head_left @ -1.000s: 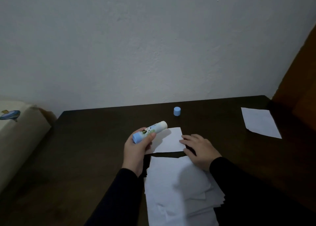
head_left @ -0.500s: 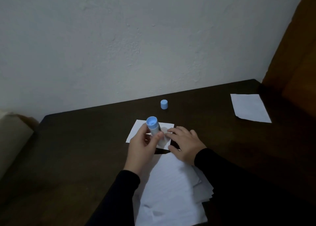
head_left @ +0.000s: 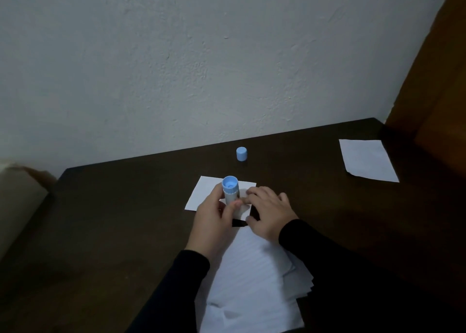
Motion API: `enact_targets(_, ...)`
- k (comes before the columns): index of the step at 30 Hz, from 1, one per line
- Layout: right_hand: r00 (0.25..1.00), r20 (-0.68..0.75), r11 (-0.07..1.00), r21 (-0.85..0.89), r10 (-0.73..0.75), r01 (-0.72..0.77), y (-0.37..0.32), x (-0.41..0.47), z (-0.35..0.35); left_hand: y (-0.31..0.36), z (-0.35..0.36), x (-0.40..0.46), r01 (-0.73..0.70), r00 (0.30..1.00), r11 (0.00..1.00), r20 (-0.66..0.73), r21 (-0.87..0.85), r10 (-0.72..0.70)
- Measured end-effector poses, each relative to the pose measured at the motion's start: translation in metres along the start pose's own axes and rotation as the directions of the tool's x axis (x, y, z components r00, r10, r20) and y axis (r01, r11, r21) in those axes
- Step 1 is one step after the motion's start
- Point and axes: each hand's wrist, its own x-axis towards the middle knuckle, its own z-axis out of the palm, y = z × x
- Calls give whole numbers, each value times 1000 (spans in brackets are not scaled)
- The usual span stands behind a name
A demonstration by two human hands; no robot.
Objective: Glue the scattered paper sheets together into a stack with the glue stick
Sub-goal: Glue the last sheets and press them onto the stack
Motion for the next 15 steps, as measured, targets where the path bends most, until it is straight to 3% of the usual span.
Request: enact_targets(15,1000,-1,1000,-2,-5,5,-2,-4,-2,-39,-49,12,159,956,987,-244,-35,-163)
